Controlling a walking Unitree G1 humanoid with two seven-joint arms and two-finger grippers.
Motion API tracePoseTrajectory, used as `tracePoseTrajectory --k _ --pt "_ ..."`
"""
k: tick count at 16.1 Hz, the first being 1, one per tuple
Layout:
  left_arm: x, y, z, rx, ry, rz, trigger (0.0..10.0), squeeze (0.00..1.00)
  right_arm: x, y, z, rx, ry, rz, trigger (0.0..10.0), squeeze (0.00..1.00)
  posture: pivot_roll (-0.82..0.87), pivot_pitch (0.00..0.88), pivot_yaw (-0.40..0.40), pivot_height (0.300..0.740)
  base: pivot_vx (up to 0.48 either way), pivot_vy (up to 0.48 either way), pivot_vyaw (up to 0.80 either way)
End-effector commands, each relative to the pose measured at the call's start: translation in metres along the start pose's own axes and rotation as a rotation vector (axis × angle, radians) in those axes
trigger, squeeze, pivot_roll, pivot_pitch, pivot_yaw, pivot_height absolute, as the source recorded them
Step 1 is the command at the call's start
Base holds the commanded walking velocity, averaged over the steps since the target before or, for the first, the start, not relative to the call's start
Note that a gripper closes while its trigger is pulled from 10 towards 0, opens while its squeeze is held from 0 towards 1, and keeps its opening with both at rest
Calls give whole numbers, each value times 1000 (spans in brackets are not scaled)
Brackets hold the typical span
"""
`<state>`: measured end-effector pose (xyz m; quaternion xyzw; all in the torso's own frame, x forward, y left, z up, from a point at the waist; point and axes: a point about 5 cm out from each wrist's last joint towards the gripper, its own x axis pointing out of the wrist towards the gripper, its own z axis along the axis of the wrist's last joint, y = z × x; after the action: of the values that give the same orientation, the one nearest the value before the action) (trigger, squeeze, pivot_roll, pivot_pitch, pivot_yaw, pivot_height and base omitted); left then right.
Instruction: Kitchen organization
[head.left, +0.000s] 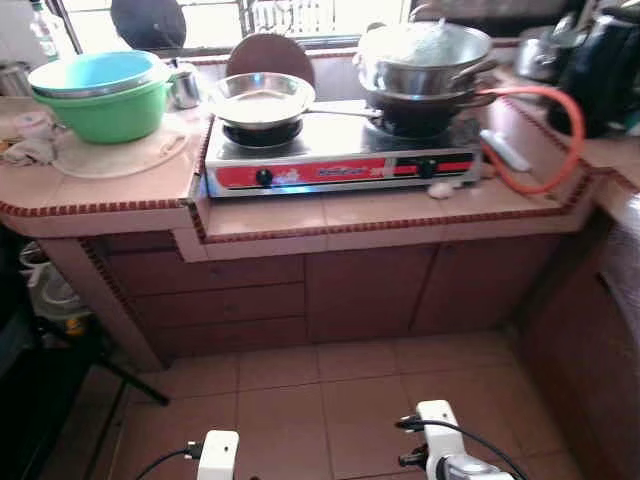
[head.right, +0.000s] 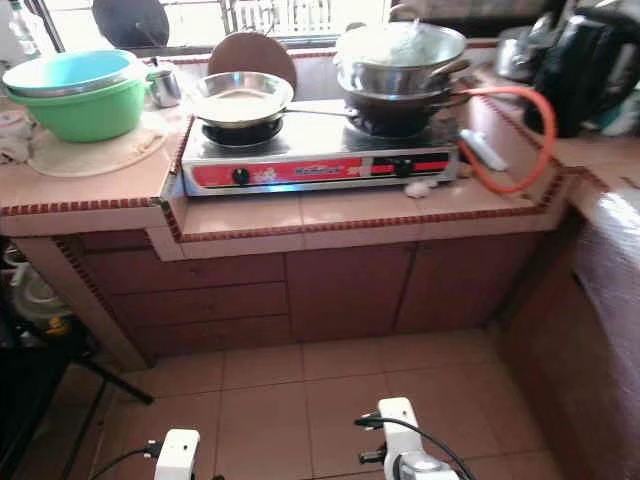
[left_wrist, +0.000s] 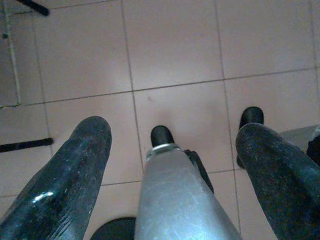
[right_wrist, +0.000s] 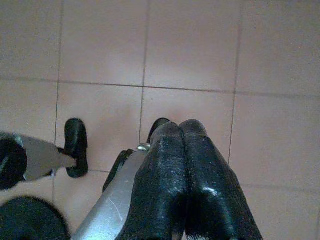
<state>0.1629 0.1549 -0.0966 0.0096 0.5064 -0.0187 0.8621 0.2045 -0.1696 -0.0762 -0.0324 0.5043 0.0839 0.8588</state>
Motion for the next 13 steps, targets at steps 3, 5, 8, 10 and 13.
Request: tracePoseTrajectory --k 3,5,8,10,13 --pt "0 3 -1 15 5 9 10000 0 1 5 8 -71 -32 30 10000 0 -154 0 17 740 0 0 267" --pt "0 3 -2 18 6 10 10000 0 1 5 7 -75 -27 27 10000 0 -154 0 16 740 0 0 800" --pt "-1 3 -3 22 9 10 10000 0 1 5 4 -87 -18 26 10000 0 -156 0 16 740 0 0 204" --pt "-1 2 -3 27 9 7 10000 0 0 4 1 -95 -13 24 10000 0 -157 0 14 740 0 0 0" --pt "-1 0 -3 27 1 -13 10000 0 0 3 0 -105 -11 21 10000 0 -156 2 12 740 0 0 0"
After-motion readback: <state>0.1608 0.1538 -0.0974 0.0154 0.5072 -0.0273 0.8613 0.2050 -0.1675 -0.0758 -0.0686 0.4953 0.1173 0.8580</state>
